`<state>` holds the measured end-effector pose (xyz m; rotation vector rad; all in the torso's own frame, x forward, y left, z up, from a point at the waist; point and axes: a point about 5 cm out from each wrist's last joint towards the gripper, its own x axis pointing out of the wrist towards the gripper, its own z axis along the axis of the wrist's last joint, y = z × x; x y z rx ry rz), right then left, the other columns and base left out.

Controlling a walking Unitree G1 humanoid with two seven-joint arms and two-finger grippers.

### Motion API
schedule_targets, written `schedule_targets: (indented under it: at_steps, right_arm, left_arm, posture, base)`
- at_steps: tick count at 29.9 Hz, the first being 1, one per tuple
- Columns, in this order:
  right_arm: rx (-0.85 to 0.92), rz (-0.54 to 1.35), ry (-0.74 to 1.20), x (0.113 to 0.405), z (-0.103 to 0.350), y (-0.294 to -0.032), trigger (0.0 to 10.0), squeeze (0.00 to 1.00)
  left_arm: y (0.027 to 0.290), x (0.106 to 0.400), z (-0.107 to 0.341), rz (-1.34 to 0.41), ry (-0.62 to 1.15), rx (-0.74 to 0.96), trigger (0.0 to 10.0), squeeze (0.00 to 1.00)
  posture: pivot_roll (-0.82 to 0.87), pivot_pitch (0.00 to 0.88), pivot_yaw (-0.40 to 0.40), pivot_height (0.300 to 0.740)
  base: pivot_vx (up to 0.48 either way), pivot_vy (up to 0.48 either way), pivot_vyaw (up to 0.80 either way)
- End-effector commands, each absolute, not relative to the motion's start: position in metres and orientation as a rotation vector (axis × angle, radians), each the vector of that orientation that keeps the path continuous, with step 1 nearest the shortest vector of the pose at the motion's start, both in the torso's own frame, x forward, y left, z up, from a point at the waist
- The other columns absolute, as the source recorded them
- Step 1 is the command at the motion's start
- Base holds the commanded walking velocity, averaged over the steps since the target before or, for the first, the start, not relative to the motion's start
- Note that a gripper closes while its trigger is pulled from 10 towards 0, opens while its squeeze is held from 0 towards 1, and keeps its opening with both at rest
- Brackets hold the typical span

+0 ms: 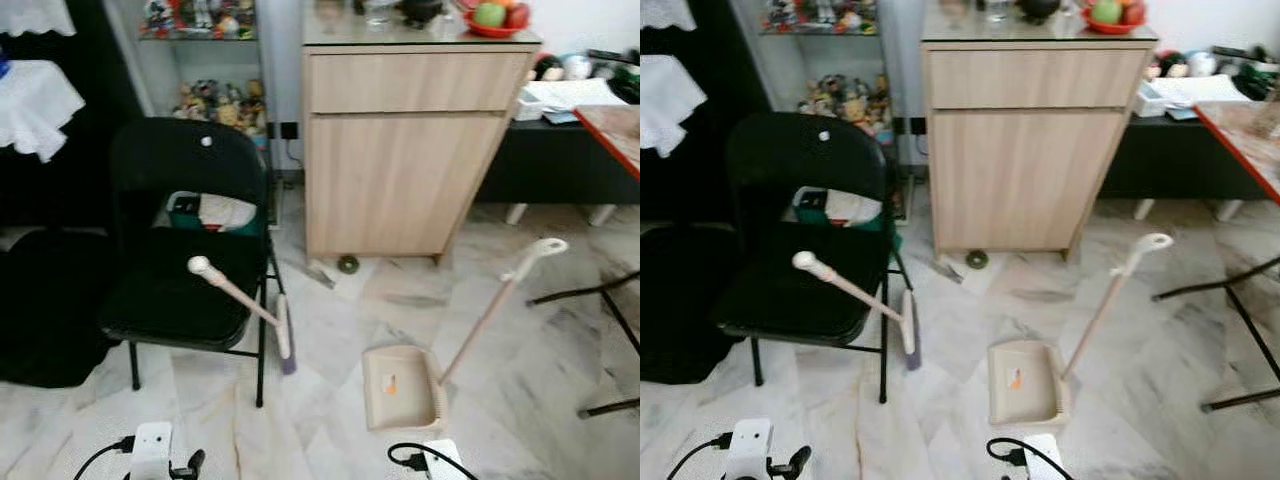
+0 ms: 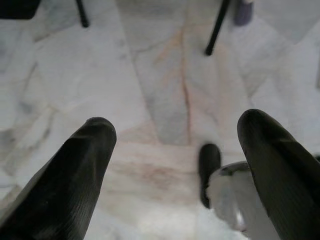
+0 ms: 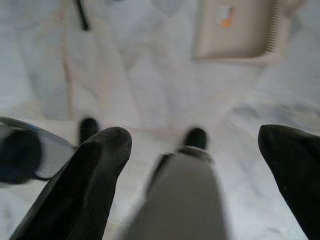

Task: Sweep floor

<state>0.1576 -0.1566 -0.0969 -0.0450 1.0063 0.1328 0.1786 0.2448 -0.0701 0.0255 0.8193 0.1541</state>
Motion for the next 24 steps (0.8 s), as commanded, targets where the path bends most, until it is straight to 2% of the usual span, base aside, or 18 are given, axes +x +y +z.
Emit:
schedule_targets:
  at_steps: [1, 6, 10, 12, 14, 22, 24]
  right_arm:
    - [-0.057, 0.123, 1.035, 0.1513, -0.0995, -0.1604, 10.0, 0.00]
    - [-0.053, 0.124, 1.035, 0.1518, -0.0995, -0.1571, 10.0, 0.00]
    - [-0.051, 0.123, 1.035, 0.1515, -0.0997, -0.1562, 10.0, 0.00]
    - [-0.049, 0.122, 1.035, 0.1509, -0.0999, -0.1568, 10.0, 0.00]
    - [-0.048, 0.119, 1.035, 0.1501, -0.1001, -0.1580, 10.0, 0.00]
    - [-0.044, 0.115, 1.036, 0.1500, -0.1000, -0.1595, 10.0, 0.00]
    - [-0.044, 0.115, 1.035, 0.1507, -0.0998, -0.1593, 10.0, 0.00]
  left_arm:
    - [0.2440, 0.1772, -0.0711, 0.180, 0.816, -0.006, 10.0, 0.00]
    - [0.2455, 0.1797, -0.0689, 0.178, 0.798, 0.007, 10.0, 0.00]
    - [0.2473, 0.1799, -0.0684, 0.209, 0.790, -0.007, 10.0, 0.00]
    - [0.2477, 0.1797, -0.0687, 0.222, 0.794, -0.029, 10.0, 0.00]
    - [0.2477, 0.1821, -0.0670, 0.187, 0.787, 0.019, 10.0, 0.00]
    - [0.2489, 0.1847, -0.0646, 0.211, 0.757, 0.015, 10.0, 0.00]
    - [0.2491, 0.1850, -0.0644, 0.216, 0.756, 0.010, 10.0, 0.00]
  posture:
    - [0.03, 0.053, 0.011, 0.740]
    - [0.03, 0.059, 0.013, 0.740]
    - [0.03, 0.060, 0.014, 0.740]
    - [0.03, 0.061, 0.016, 0.740]
    - [0.03, 0.062, 0.018, 0.740]
    - [0.03, 0.068, 0.021, 0.740]
    - [0.03, 0.069, 0.022, 0.740]
  base:
    - [0.000, 0.000, 0.00]
    - [0.000, 0.311, 0.00]
    - [0.000, 0.000, 0.00]
    - [0.000, 0.480, 0.00]
    - [0.000, 0.480, 0.00]
    - [0.000, 0.000, 0.00]
    - [0.000, 0.296, 0.00]
